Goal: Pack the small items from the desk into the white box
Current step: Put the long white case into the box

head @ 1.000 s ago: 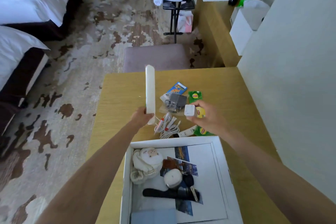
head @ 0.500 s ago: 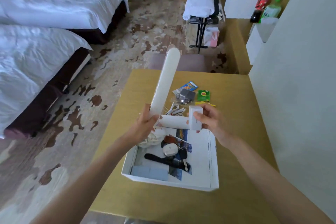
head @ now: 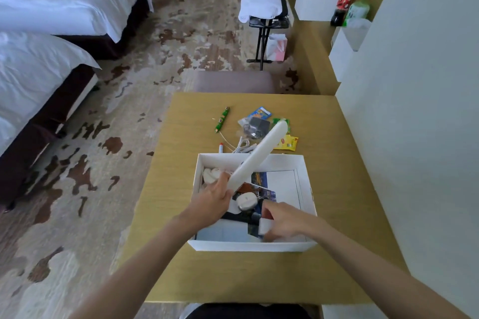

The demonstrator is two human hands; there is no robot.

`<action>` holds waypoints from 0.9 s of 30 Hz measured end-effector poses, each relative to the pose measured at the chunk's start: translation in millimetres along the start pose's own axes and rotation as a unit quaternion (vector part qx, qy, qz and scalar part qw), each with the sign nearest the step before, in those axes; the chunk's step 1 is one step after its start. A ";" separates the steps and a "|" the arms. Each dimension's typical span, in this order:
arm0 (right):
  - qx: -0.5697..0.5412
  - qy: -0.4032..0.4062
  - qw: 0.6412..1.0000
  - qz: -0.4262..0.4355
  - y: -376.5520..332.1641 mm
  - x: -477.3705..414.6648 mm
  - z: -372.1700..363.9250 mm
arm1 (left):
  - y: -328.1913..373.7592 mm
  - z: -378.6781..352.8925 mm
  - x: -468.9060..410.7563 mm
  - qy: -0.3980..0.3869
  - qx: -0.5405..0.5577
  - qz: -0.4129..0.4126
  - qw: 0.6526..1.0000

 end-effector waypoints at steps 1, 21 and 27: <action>0.001 0.004 1.000 0.007 -0.9 -0.7 -6.3 | -1.0 -1.3 0.4 -0.005 0.011 -0.018 1.000; -0.144 0.021 0.989 -0.017 -0.9 9.5 -8.1 | -27.0 -25.0 -17.2 -0.096 0.030 -0.073 0.992; -0.110 0.005 0.994 0.004 -1.0 3.5 -4.4 | -31.9 -26.4 -15.0 -0.124 0.037 -0.040 0.991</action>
Point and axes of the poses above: each hand's wrist, its own x-axis away from the middle knuckle, its own z-axis out of the back of the hand, y = z × x, the point moved 3 cm from there along -x, towards the middle knuckle, and after that the axes turned 15 degrees about y, right-handed, at the moved point
